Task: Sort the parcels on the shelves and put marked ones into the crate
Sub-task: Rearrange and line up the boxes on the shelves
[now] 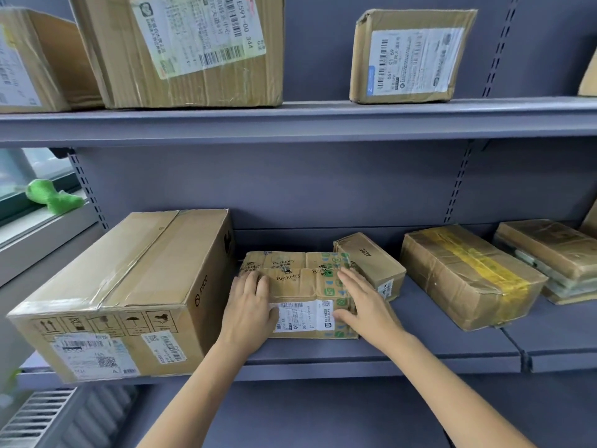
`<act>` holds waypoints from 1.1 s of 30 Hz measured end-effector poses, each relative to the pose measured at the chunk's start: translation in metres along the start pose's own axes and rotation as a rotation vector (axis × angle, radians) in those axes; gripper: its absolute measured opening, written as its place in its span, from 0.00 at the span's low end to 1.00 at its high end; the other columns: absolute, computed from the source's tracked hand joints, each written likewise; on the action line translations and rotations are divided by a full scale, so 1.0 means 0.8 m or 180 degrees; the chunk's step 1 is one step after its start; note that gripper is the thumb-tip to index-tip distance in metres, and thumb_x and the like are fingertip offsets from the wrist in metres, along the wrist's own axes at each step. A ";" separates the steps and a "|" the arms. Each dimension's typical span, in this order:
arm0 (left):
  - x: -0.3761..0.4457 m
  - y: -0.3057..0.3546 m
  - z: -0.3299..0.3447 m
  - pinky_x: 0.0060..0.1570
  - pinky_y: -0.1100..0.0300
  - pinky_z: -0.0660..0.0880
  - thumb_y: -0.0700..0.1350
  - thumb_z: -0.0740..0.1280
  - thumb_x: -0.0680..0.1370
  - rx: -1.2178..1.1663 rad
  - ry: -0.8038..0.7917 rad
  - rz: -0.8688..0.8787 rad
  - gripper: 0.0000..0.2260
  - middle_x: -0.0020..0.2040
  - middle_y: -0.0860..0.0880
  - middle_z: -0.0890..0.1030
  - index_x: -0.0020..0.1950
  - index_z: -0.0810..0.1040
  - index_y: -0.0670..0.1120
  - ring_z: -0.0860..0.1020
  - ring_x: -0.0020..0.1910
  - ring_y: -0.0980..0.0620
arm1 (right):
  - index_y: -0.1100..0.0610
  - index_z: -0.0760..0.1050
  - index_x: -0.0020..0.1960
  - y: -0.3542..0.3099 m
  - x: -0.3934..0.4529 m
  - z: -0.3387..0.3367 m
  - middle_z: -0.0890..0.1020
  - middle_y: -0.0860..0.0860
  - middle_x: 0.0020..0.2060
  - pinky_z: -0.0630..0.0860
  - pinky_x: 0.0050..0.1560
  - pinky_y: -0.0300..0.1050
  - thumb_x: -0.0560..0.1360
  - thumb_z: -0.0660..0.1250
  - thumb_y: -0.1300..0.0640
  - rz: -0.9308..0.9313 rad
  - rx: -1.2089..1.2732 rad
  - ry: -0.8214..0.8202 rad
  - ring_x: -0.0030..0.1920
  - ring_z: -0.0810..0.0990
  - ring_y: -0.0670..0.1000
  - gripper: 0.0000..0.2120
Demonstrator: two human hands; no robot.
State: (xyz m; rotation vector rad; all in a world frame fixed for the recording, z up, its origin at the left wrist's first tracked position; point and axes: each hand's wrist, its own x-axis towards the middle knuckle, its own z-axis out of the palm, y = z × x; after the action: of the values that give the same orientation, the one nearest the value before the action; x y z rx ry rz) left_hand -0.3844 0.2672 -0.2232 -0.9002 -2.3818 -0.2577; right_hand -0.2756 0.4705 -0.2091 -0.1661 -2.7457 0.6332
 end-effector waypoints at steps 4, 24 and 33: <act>0.001 0.041 -0.005 0.54 0.42 0.74 0.44 0.72 0.63 -0.0184 0.0115 0.0156 0.22 0.55 0.37 0.79 0.54 0.74 0.38 0.77 0.56 0.36 | 0.54 0.53 0.75 0.026 -0.019 -0.024 0.56 0.45 0.75 0.54 0.70 0.39 0.72 0.70 0.49 0.0177 0.0543 0.0236 0.74 0.54 0.45 0.39; 0.047 0.296 0.059 0.69 0.55 0.59 0.42 0.59 0.74 -0.1797 -0.0272 -0.1138 0.27 0.71 0.39 0.61 0.71 0.58 0.36 0.60 0.71 0.42 | 0.57 0.59 0.73 0.177 -0.005 -0.077 0.66 0.56 0.71 0.64 0.70 0.50 0.75 0.67 0.58 0.0787 0.1398 0.0002 0.71 0.65 0.54 0.30; 0.064 0.303 0.081 0.65 0.56 0.64 0.36 0.59 0.75 -0.2168 -0.1049 -0.1767 0.30 0.71 0.39 0.62 0.74 0.50 0.36 0.64 0.69 0.42 | 0.58 0.54 0.75 0.176 0.023 -0.064 0.66 0.55 0.71 0.64 0.69 0.44 0.75 0.62 0.63 0.0998 0.1223 -0.0562 0.71 0.65 0.53 0.31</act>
State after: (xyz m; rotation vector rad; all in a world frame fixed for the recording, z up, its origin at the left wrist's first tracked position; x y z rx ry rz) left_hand -0.2854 0.5019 -0.2516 -0.5469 -2.8648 -1.2805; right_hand -0.2700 0.6208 -0.2232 -0.4744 -2.7168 1.3002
